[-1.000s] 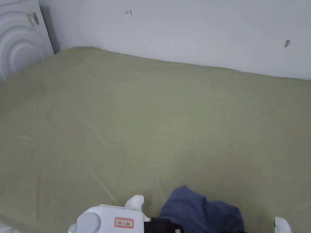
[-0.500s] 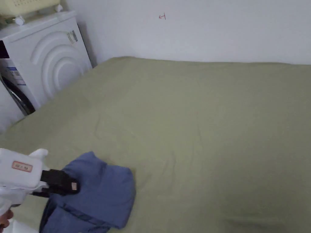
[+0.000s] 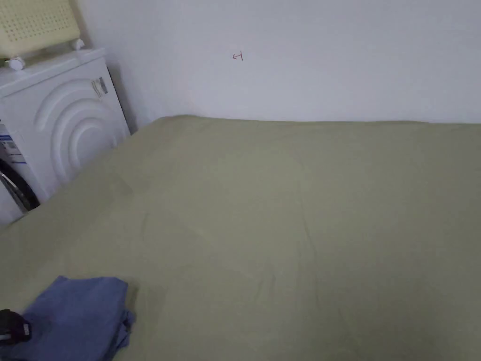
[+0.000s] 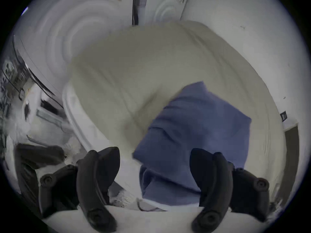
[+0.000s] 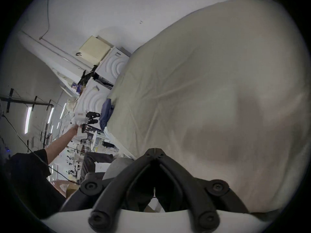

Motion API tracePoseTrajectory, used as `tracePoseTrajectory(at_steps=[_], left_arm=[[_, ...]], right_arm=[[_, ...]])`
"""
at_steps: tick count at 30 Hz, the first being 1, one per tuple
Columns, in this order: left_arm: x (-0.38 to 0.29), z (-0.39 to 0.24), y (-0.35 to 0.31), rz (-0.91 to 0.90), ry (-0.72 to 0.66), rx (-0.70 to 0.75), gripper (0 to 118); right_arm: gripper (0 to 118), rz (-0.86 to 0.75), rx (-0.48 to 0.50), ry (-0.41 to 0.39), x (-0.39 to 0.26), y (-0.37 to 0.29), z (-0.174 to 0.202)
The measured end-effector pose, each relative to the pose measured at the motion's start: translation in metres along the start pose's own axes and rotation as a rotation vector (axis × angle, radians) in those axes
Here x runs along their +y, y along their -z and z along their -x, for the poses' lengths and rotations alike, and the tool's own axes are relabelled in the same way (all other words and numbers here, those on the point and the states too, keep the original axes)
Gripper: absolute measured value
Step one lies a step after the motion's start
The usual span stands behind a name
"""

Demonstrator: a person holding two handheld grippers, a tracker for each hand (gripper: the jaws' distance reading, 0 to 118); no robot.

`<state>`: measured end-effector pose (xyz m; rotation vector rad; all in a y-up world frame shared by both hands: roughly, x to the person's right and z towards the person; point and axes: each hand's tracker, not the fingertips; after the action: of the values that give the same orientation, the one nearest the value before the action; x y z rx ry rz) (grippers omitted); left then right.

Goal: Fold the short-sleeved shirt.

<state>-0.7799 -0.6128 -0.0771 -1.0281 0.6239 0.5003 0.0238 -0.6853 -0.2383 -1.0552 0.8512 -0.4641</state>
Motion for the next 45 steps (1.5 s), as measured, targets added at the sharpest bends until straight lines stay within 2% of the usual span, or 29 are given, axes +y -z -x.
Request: tracePoseTrajectory(at_steps=[2,4,7,10,13,15,16,18,19,22,25,29,31,32,33,34,35,36,37,38,40,45], left_arm=[[-0.005,-0.01,-0.041,-0.089,0.07,0.057,92],[-0.022,-0.032,-0.084,-0.186,0.165,0.113,92],[-0.061,-0.066,-0.129,-0.342,0.249,0.073,91],[-0.12,-0.113,-0.153,-0.47,0.217,-0.152,90],[-0.172,-0.172,-0.162,-0.552,0.209,-0.426,89],[-0.191,-0.216,-0.169,-0.568,0.298,-0.436,84],[-0.197,-0.237,-0.175,-0.566,0.366,-0.411,77],[-0.207,-0.269,-0.18,-0.596,0.425,-0.416,19],[-0.214,-0.282,-0.184,-0.631,0.435,-0.433,5],[-0.245,-0.308,-0.193,-0.753,0.39,-0.379,0],[-0.278,-0.317,-0.199,-0.851,0.34,-0.338,0],[-0.281,-0.318,-0.205,-0.77,0.419,-0.416,0],[-0.279,-0.32,-0.209,-0.811,0.462,-0.409,0],[-0.275,-0.319,-0.21,-0.819,0.48,-0.418,1],[-0.269,-0.319,-0.212,-0.82,0.506,-0.42,5],[-0.267,-0.323,-0.214,-0.802,0.529,-0.433,14],[-0.264,-0.323,-0.213,-0.801,0.534,-0.432,42],[-0.263,-0.325,-0.211,-0.804,0.537,-0.425,74],[-0.261,-0.326,-0.209,-0.805,0.541,-0.417,100],[-0.267,-0.326,-0.206,-0.821,0.535,-0.423,110],[-0.271,-0.321,-0.198,-0.843,0.502,-0.464,110],[-0.281,-0.311,-0.195,-0.82,0.435,-0.46,110]], right_arm=[[0,-0.015,0.001,-0.045,0.003,-0.009,0.013],[0,-0.046,-0.007,-0.129,0.006,-0.024,0.031],[0,-0.086,-0.065,-0.258,0.01,-0.051,0.06],[0,-0.15,-0.223,-0.409,0.018,-0.082,0.092],[0,-0.247,-0.334,-0.483,0.027,-0.11,0.105],[0,-0.321,-0.393,-0.498,0.035,-0.126,0.115],[0,-0.36,-0.444,-0.494,0.038,-0.132,0.12],[0,-0.412,-0.523,-0.458,0.043,-0.142,0.125],[0,-0.441,-0.563,-0.438,0.042,-0.144,0.126],[0,-0.536,-0.656,-0.429,0.028,-0.147,0.125],[0,-0.644,-0.789,-0.457,0.003,-0.138,0.123],[0,-0.623,-0.818,-0.492,-0.01,-0.132,0.116],[0,-0.646,-0.844,-0.484,-0.006,-0.139,0.118],[9,-0.676,-0.846,-0.475,-0.005,-0.143,0.119],[31,-0.698,-0.839,-0.466,-0.001,-0.149,0.121],[67,-0.708,-0.837,-0.46,0.002,-0.153,0.122],[106,-0.714,-0.842,-0.452,0.005,-0.156,0.124],[115,-0.746,-0.852,-0.455,0.006,-0.16,0.127],[115,-0.791,-0.84,-0.469,0.005,-0.165,0.13],[115,-0.789,-0.84,-0.468,0.006,-0.167,0.132],[115,-0.794,-0.842,-0.474,0.004,-0.17,0.133],[116,-0.792,-0.837,-0.46,-0.006,-0.164,0.12]])
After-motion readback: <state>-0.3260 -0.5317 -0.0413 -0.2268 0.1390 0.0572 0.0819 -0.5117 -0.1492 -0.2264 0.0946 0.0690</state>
